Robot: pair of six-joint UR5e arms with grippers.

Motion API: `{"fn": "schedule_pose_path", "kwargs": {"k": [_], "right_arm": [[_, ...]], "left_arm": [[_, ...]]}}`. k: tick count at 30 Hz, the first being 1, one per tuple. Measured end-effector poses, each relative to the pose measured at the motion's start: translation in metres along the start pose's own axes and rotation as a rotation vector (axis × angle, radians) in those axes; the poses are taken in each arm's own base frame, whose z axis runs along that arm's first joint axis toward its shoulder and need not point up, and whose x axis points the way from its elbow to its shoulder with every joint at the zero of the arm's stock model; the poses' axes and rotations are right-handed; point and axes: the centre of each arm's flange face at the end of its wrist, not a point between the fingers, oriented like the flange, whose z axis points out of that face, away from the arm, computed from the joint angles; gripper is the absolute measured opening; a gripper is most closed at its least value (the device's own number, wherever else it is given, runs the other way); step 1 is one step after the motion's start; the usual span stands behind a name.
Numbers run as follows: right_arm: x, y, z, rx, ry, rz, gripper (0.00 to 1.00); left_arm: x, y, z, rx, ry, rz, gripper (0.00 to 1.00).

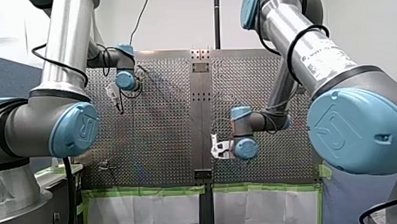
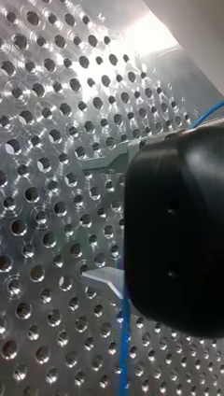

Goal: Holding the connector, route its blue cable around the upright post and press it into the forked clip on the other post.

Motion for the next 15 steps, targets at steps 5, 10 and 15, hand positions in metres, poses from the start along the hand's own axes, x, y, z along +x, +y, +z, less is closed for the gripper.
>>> {"fn": "schedule_pose_path", "kwargs": {"k": [5,10,15], "right_arm": [[-0.019,0.005,-0.012,-0.01,-0.013,-0.001,0.0],[-0.052,0.013,-0.027,-0.031,-0.052,0.005,0.0],[-0.082,0.022,-0.037,-0.047,-0.081,0.022,0.0]], "left_arm": [[0.001,-0.001,-0.001,-0.001,0.006,0.004,0.99],[0.001,-0.001,-0.002,-0.002,0.008,0.01,0.99],[0.002,-0.002,-0.003,-0.012,0.01,0.022,0.99]]}}
